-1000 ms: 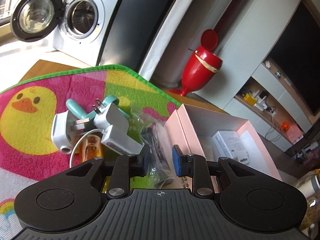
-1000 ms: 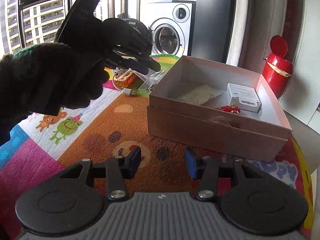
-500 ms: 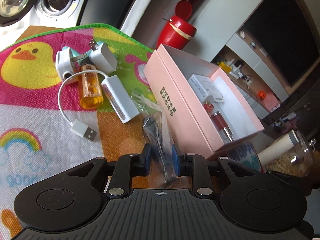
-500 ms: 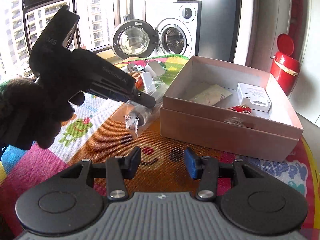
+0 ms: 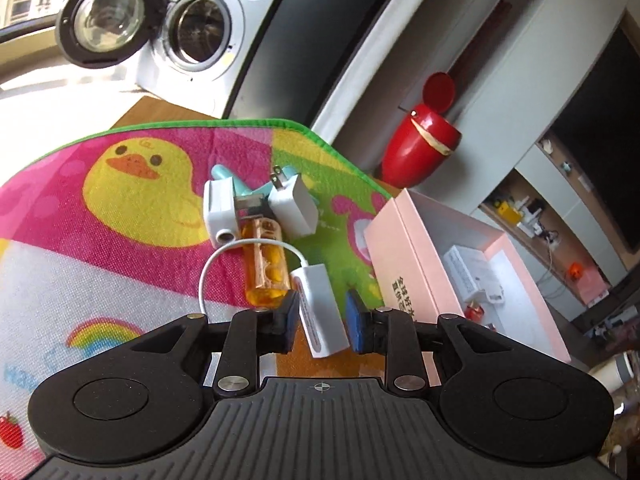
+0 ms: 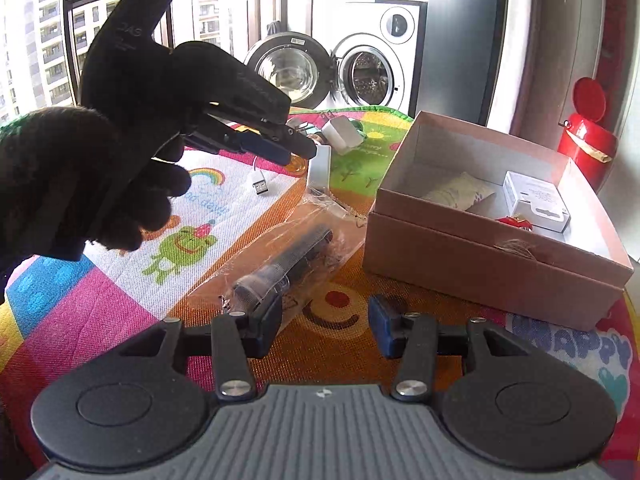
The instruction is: Organize rigid objects
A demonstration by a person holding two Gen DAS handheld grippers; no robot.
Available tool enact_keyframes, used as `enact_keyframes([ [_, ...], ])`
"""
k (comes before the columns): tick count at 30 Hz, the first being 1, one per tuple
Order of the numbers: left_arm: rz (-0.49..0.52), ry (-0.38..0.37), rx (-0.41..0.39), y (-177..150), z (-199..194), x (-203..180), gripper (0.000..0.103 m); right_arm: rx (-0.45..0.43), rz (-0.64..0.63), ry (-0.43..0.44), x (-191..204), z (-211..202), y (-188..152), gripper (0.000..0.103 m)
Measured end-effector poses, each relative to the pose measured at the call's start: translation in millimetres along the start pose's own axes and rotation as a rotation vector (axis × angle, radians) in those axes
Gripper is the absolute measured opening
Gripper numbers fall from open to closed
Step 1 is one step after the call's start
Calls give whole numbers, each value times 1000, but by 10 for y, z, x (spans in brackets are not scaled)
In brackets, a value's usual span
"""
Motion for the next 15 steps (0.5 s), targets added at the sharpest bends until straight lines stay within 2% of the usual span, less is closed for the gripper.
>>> enact_keyframes([
  [1,8,14,-9,32,66,-20,24,0,1,0,-4,-6,-6,48],
  [5,67,87,25,35,316,-79,30,9,13,3,-19,-13,-53,49],
  [8,145,80,60,-37,407,-163,30,20,30,7,-50,6,-92,49],
  [10,210,82,54,-97,359,-194,28,22,37,6,-65,11,-112,49],
  [15,245,23,88,-371,15,-137,28,24,47,9,-70,21,-125,49],
])
Point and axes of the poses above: each gripper's, at about its wrist camera, not at the fingertips, and z roughly the way its jaws point, x to its left, y to its top, the point moved 9 cm from there along z, roughly the way its jaws point, and after that the axes turned 3 degrees about -y, right-handed, at the moved point
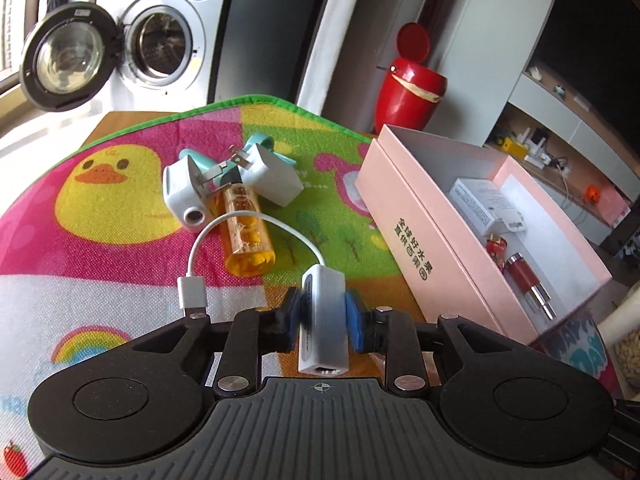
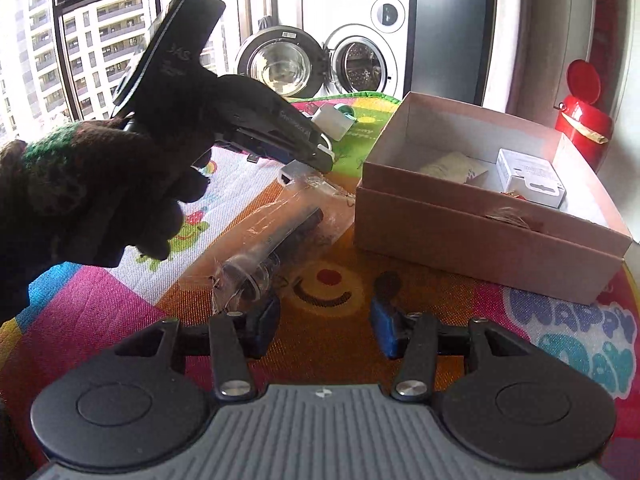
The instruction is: Organize rigid objects
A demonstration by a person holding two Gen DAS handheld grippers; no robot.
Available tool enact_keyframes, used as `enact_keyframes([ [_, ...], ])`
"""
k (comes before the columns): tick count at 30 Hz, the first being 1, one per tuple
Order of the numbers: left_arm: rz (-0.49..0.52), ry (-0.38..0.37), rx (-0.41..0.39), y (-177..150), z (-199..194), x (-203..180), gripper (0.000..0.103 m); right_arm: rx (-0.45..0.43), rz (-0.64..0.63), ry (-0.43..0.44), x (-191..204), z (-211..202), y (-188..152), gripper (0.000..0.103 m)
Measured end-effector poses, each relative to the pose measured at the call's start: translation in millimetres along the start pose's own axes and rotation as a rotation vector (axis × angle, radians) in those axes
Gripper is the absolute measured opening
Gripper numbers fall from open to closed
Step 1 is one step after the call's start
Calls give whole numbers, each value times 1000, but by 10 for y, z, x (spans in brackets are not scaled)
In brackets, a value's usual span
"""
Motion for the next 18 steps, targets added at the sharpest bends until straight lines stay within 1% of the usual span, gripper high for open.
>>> enact_keyframes([
  [4,17,-8,20,-301,-336,67,28,-2,10,8,18,13,28,50],
  [7,12,-4,18,-475,-555,140,28,-6,10,14,46,12,74,50],
  [10,-11,17,-22,-557,-715,275,28,-22,-6,17,93,-16,180,50],
  [12,-28,19,-59,-569,-744,351,28,-46,-20,27,130,-54,367,50],
  [13,-47,1,-77,-556,-739,412,28,-55,-18,40,144,-63,464,50],
  [14,-60,-11,-93,-540,-732,436,28,-61,-9,65,163,-60,650,50],
  [15,-65,-18,-105,-525,-718,451,28,-56,1,86,176,-29,816,50],
  [17,-66,-24,-131,-518,-695,472,28,-30,27,121,187,122,1168,54],
  [18,-67,-29,-144,-527,-692,481,28,-14,38,118,179,237,1337,55],
])
Point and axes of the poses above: each gripper's, at about its wrist camera, not at the fingertips, and z roughly the way its jaws point, x to its left, y to its top, the point moved 9 cm from there along z, roughly the way its jaws point, and after that the axes turned 3 degrees about -y, right-handed, at the moved point
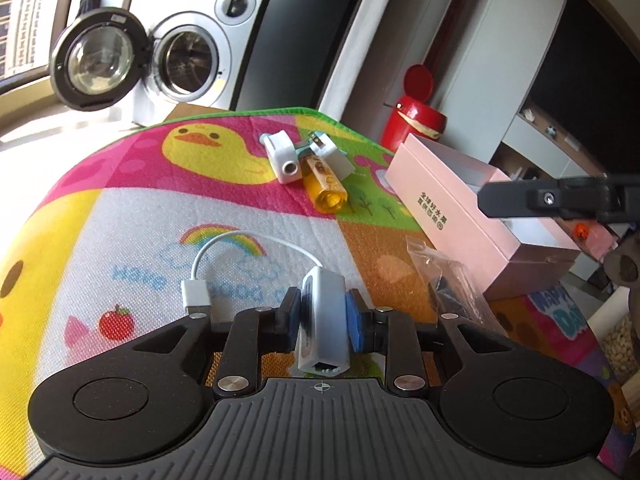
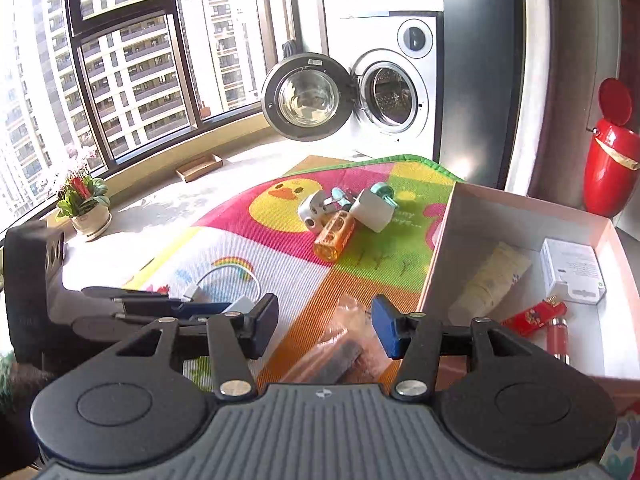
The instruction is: Organize rigid objects
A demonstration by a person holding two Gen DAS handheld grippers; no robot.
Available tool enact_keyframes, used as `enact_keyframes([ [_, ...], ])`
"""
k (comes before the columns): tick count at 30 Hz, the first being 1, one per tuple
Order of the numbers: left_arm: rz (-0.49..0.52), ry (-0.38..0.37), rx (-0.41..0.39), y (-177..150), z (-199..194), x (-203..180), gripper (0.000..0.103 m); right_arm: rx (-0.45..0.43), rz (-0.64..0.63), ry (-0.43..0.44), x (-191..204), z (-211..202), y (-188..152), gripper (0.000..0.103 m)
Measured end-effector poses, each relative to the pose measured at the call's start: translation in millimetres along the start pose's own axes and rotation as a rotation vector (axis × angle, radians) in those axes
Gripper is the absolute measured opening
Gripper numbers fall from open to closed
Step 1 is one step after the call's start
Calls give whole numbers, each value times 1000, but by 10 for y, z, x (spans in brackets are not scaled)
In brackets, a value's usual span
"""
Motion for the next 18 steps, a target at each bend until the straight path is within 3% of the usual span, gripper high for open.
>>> enact_keyframes([
  [4,-22,-19,-18,-4,-20,26,28,72,37,-57,-106,614,560,55],
  [8,-44,-35,-27,-15,-30,53,28,186,145,-43,-172,1347,890,55],
  [11,-46,-37,-33,-22,-39,58,28,232,153,-77,-193,1807,1031,55],
  [15,-98,-59,-44,-21,-55,140,28,253,41,-203,-257,2225,1128,55],
  [18,-122,-70,-52,-13,-65,182,28,315,33,-171,-244,2375,1067,54],
])
Point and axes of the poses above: each gripper's, at about its wrist camera, not at the fingertips, and z roughly the way its jaws point, x to its left, y to its top, the point moved 9 cm from there along z, roughly the way its jaws point, and after that the axes turned 3 degrees about -y, right-handed, at the moved point
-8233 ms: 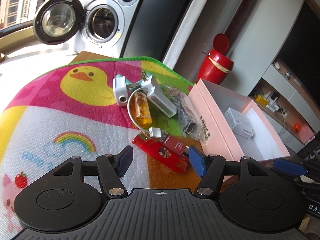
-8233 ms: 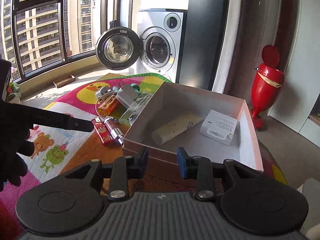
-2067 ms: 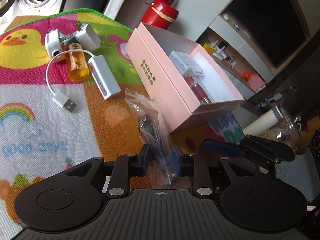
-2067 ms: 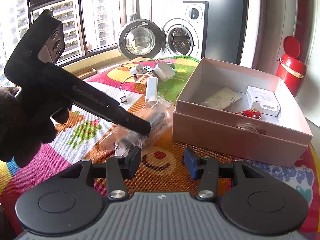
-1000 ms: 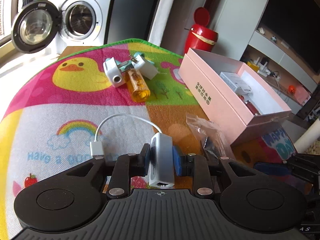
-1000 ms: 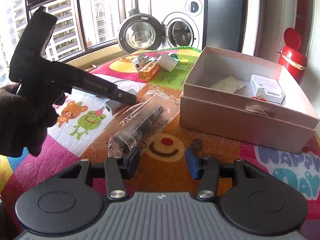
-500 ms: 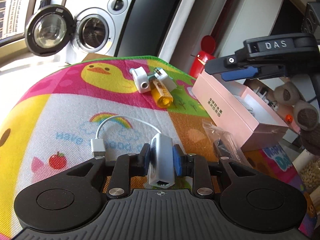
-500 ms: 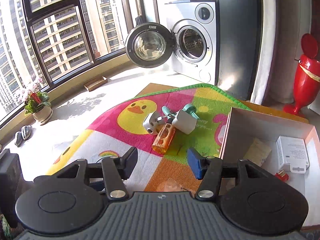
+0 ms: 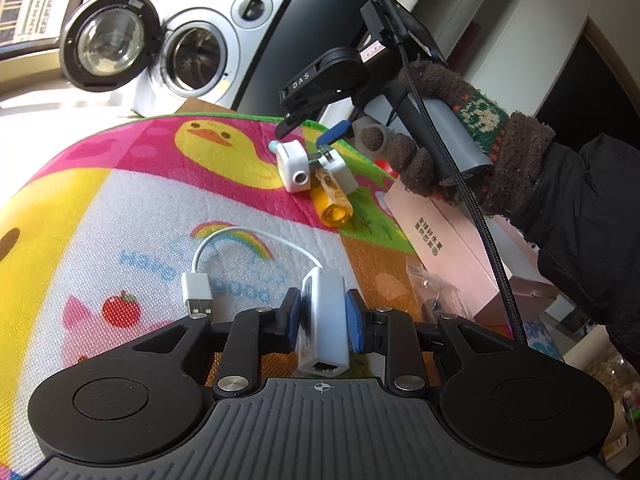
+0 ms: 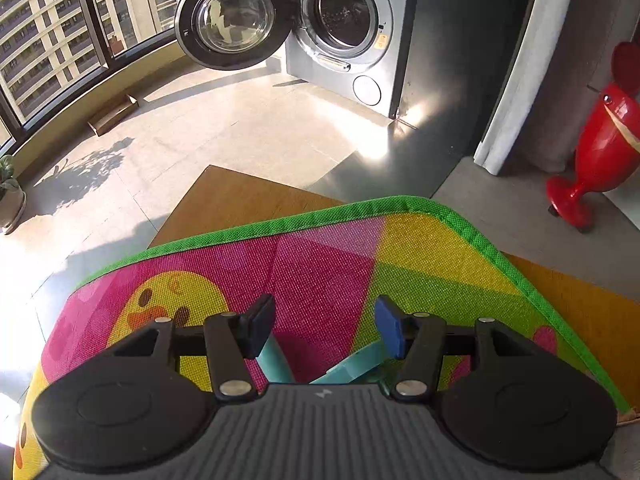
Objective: Organize rigid objects
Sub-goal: 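Grasp the white plug adapter with the right gripper while the left gripper holds the USB hub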
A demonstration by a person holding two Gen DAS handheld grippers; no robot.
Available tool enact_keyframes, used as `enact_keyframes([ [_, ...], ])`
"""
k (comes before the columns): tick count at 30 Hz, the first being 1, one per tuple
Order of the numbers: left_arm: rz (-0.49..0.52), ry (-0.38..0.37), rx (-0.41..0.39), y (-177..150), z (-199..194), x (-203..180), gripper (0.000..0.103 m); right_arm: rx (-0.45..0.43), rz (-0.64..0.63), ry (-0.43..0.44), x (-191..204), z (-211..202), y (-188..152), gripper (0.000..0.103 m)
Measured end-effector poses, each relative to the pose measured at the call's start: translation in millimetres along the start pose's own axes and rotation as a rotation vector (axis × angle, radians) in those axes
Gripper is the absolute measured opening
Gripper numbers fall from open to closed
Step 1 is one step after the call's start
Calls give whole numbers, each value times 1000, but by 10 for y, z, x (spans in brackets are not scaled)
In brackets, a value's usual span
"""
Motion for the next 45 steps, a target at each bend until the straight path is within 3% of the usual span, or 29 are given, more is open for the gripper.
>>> enact_keyframes([
  [2,-6,-3,-5,6,-12,13,28,-3,-28,16,33,-45,-79,51],
  [4,-18,-2,-15,16,-33,36,28,12,-75,48,90,-121,-191,37],
  [6,-42,3,-28,32,-57,78,28,53,-103,98,142,-268,-390,32],
  [13,-72,23,-40,47,-95,141,28,119,-211,127,198,-643,-1056,32],
  [18,-60,27,-35,39,-82,108,28,44,-278,94,193,-975,-1374,35],
  [24,-57,32,-32,44,-75,96,28,84,-322,101,213,-1126,-1694,40],
  [31,-32,37,-26,28,-70,50,28,-50,-161,36,-118,-1339,-1309,39],
  [33,-33,37,-25,23,-73,56,28,-67,-125,70,-101,-1288,-1165,39],
  [36,-30,39,-26,22,-74,51,28,-71,-132,179,153,-1193,-1083,44],
  [37,-26,41,-26,25,-77,48,28,-74,-148,183,222,-1158,-1073,53],
  [39,-20,44,-24,22,-74,37,28,-81,-184,150,408,-999,-1059,59],
  [43,-14,48,-21,16,-63,19,28,-12,-147,139,539,-708,-1075,57],
  [45,-7,54,-19,12,-64,10,28,2,-142,137,563,-647,-1106,49],
])
Point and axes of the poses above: each gripper's, at about its wrist camera, not at the fingertips, and z roughly the way its jaws point, x to its left, y to its top, the point moved 9 cm from there along z, roughly the way its jaws point, and after that the axes turned 3 degrees about -y, right-handed, at the moved point
